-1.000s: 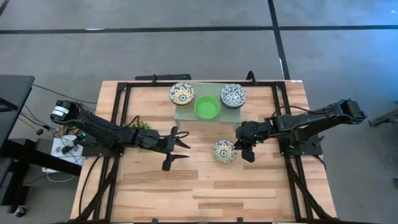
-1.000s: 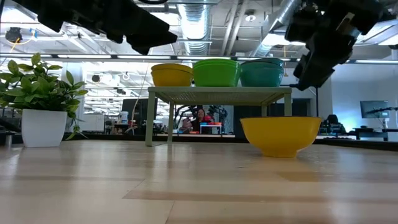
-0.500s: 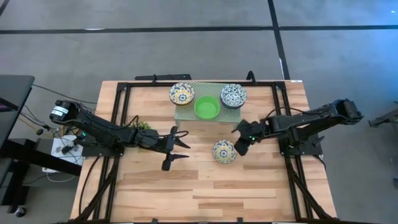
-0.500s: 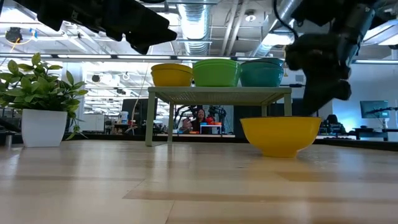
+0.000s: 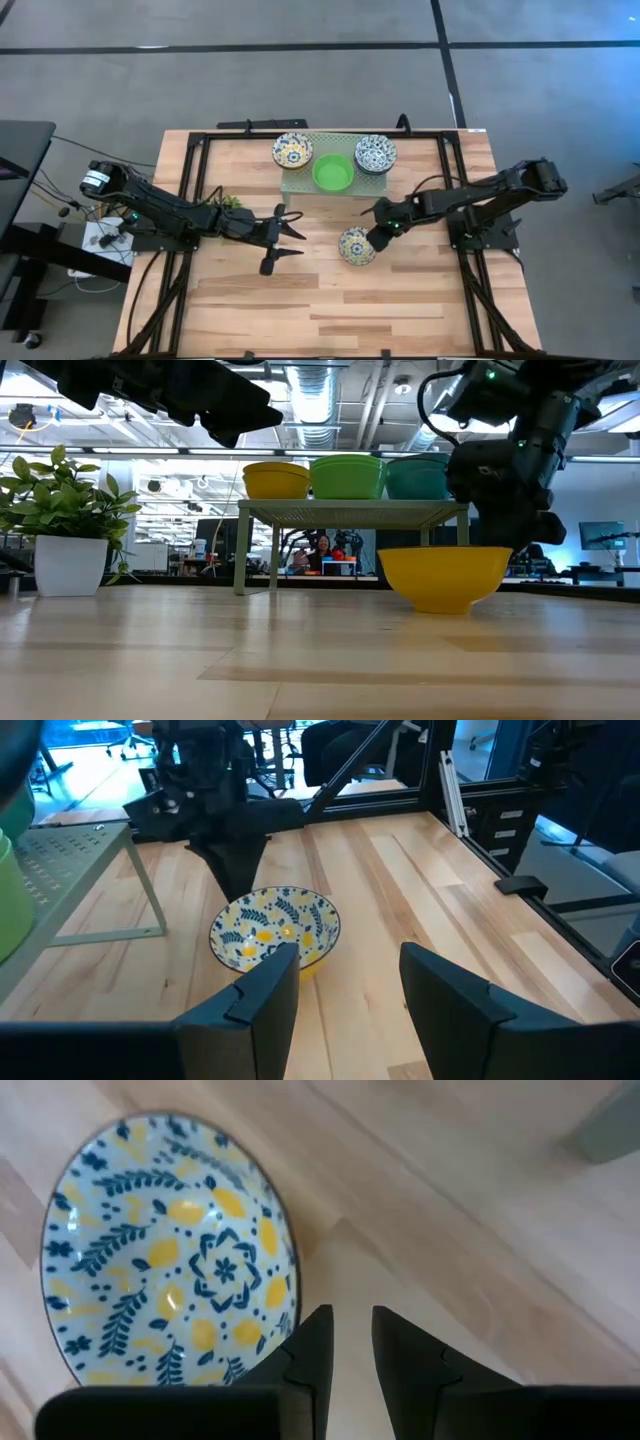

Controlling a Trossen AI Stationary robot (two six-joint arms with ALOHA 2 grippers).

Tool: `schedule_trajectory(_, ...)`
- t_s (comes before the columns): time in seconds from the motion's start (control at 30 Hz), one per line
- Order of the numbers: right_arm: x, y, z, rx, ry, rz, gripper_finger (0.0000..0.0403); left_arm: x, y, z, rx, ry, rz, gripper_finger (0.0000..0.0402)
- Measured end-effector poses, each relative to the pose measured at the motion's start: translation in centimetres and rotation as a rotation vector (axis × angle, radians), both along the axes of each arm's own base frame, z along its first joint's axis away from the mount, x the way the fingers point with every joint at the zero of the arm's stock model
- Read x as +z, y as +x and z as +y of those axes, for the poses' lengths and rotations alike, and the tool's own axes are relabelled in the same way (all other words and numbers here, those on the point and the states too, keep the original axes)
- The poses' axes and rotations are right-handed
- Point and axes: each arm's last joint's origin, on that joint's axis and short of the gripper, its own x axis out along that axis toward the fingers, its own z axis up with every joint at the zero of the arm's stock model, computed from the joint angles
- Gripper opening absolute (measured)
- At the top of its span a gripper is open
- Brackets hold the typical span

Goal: Pick & Place Mini bowls
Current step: Stack the yellow bowl on the yellow bowl on the shelf

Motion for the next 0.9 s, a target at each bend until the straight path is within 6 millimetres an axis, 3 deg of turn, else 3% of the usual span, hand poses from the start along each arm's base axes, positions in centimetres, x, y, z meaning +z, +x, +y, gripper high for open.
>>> schedule_trajectory(0.3, 2.1, -0.6, -0.6, -0.036, 0.001, -0.108, 0.0069, 0.0, 0.0, 0.0, 0.000, 0.000, 0.000, 0.0177)
schedule_trajectory(0.7, 0.5, 0.1, -0.4, -0.049, 0.061, -0.035, 0.0069, 0.0, 0.0, 0.0, 0.000, 0.001, 0.000, 0.0177)
schedule_trajectory(0.9, 1.0, 0.3, -0.4, -0.043, 0.073, -0.088, 0.0069, 0.0, 0.0, 0.0, 0.000, 0.003, 0.000, 0.0177)
